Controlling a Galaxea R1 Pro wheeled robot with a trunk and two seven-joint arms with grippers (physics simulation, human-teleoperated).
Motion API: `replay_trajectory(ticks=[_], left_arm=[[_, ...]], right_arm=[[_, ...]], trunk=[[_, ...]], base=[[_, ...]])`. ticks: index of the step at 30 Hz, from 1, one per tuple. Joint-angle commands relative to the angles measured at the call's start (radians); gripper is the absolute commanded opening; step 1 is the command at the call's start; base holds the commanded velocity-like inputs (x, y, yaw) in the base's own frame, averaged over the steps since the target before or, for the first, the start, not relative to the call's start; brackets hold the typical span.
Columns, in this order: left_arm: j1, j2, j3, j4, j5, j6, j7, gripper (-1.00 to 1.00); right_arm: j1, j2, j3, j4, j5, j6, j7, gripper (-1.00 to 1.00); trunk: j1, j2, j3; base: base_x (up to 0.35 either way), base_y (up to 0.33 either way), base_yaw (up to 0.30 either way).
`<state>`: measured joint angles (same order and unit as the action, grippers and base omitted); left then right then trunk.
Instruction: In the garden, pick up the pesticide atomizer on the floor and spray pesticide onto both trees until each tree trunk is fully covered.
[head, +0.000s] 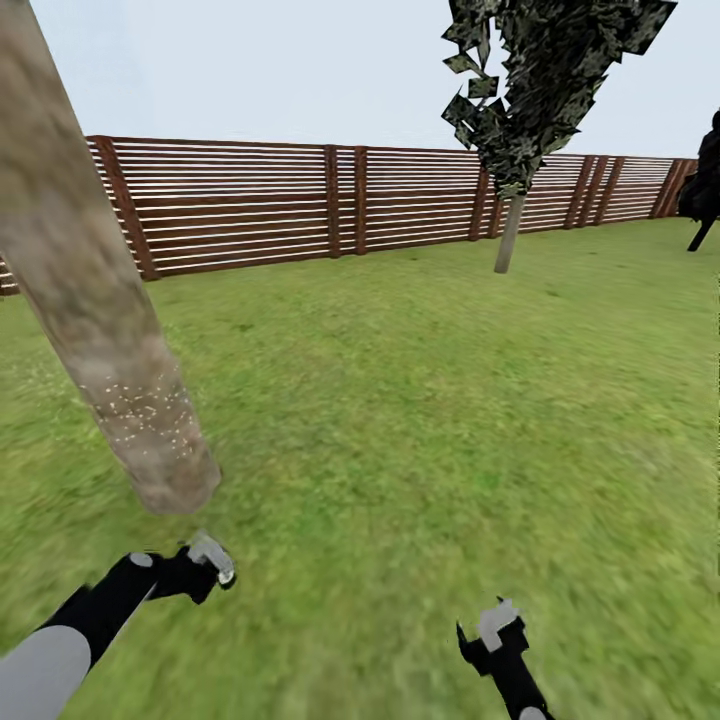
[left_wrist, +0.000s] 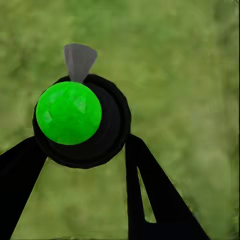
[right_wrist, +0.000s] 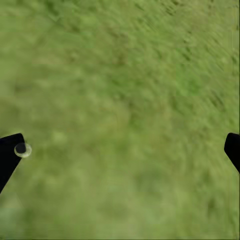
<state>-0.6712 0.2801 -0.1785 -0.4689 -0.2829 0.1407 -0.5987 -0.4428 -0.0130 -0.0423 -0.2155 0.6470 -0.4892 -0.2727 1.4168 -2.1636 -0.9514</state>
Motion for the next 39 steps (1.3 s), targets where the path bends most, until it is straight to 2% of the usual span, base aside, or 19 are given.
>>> replay_trajectory(ticks=[1, 2, 3, 4, 6, 8, 9, 10, 13, 15, 18, 20, 22, 29, 30, 31, 35, 36, 39], left_arm=[[-0.001, 0.005, -0.027, -0.003, -0.072, -0.02, -0.094, -1.0], [-0.004, 0.006, -0.038, -0.003, -0.143, -0.041, -0.181, -1.0], [-0.006, 0.007, -0.043, -0.002, -0.191, -0.052, -0.251, -1.0], [-0.008, 0.007, -0.049, -0.003, -0.223, -0.059, -0.32, -1.0], [-0.011, -0.003, -0.054, -0.009, -0.245, -0.062, -0.426, -1.0], [-0.01, -0.008, -0.056, -0.036, -0.256, -0.061, -0.507, -1.0], [-0.009, -0.012, -0.056, -0.046, -0.271, -0.059, -0.529, -1.0], [-0.007, -0.029, -0.058, -0.053, -0.309, -0.055, -0.542, -1.0], [0.001, -0.082, -0.06, -0.057, -0.407, -0.05, -0.543, -1.0], [-0.011, -0.07, -0.069, -0.068, -0.414, -0.038, -0.554, -1.0], [-0.028, -0.071, -0.057, -0.085, -0.415, -0.033, -0.558, -1.0], [-0.031, -0.073, -0.068, -0.092, -0.423, -0.021, -0.559, -1.0], [-0.03, -0.084, -0.079, -0.091, -0.426, -0.01, -0.559, -1.0], [-0.03, -0.124, -0.115, -0.091, -0.428, 0.029, -0.562, -1.0], [-0.03, -0.13, -0.121, -0.091, -0.428, 0.034, -0.565, -1.0], [-0.03, -0.15, -0.184, -0.091, -0.429, 0.034, -0.571, -1.0], [-0.03, -0.17, -0.188, -0.091, -0.427, 0.033, -0.584, -1.0], [-0.03, -0.185, -0.188, -0.091, -0.428, 0.031, -0.585, -1.0], [-0.03, -0.199, -0.188, -0.091, -0.426, 0.025, -0.585, -1.0]], right_arm=[[-0.001, 0.002, 0.02, -0.045, 0.036, 0.001, 0.103, 1.0], [-0.002, 0.001, 0.033, -0.087, 0.049, 0.021, 0.237, 1.0], [-0.007, -0.001, 0.039, -0.121, 0.055, 0.058, 0.361, 1.0], [-0.019, -0.004, 0.044, -0.176, 0.059, 0.109, 0.492, 1.0], [-0.039, -0.006, 0.046, -0.285, 0.064, 0.159, 0.735, 1.0], [-0.045, -0.003, 0.047, -0.362, 0.064, 0.168, 0.926, 1.0], [-0.046, 0.0, 0.047, -0.39, 0.062, 0.17, 0.982, 1.0], [-0.046, 0.002, 0.048, -0.41, 0.06, 0.17, 1.017, 1.0], [-0.046, 0.004, 0.051, -0.416, 0.058, 0.169, 1.04, 1.0], [-0.058, 0.014, 0.062, -0.428, 0.056, 0.172, 1.051, 1.0], [-0.074, 0.026, 0.058, -0.433, 0.053, 0.172, 1.052, 1.0], [-0.072, 0.037, 0.057, -0.422, 0.056, 0.171, 1.049, 1.0], [-0.071, 0.048, 0.057, -0.411, 0.058, 0.17, 1.049, 1.0], [-0.071, 0.051, 0.064, -0.371, 0.057, 0.169, 1.053, 1.0], [-0.071, 0.051, 0.065, -0.366, 0.057, 0.169, 1.054, -1.0], [-0.071, 0.051, 0.07, -0.349, 0.057, 0.169, 1.055, -1.0], [-0.071, 0.054, 0.167, -0.353, 0.055, 0.169, 1.055, -1.0], [-0.072, 0.056, 0.177, -0.354, 0.054, 0.169, 1.058, -1.0], [-0.072, 0.06, 0.184, -0.361, 0.053, 0.169, 1.061, -1.0]], trunk=[[-0.001, 0.0, -0.001], [-0.001, 0.0, -0.001], [-0.001, 0.0, -0.001], [-0.001, 0.0, -0.001], [-0.001, 0.0, -0.001], [-0.001, 0.0, -0.001], [-0.001, 0.0, -0.001], [-0.001, 0.0, -0.001], [-0.001, 0.0, -0.001], [-0.001, 0.0, -0.001], [-0.001, 0.0, -0.001], [-0.001, 0.0, -0.001], [-0.001, 0.0, -0.001], [-0.001, 0.0, -0.001], [-0.001, 0.0, -0.001], [-0.001, 0.0, -0.001], [-0.001, 0.0, -0.001], [-0.001, 0.0, -0.001], [-0.001, 0.0, -0.001]], base=[[-0.333, 0.0, 0.0], [-0.336, 0.0, 0.0], [-0.338, 0.0, 0.0], [-0.339, 0.0, 0.0], [-0.177, 0.0, 0.0], [-0.04, 0.0, 0.0], [-0.014, 0.0, 0.0], [-0.006, 0.0, 0.0], [-0.001, 0.0, 0.0], [0.0, 0.0, 0.0], [0.0, 0.0, 0.0], [0.0, 0.0, 0.0], [0.0, 0.0, 0.0], [0.0, 0.0, 0.0], [0.0, 0.0, 0.0], [0.0, 0.0, 0.0], [0.0, 0.0, 0.0], [0.0, 0.0, 0.0], [0.0, 0.0, 0.0]])
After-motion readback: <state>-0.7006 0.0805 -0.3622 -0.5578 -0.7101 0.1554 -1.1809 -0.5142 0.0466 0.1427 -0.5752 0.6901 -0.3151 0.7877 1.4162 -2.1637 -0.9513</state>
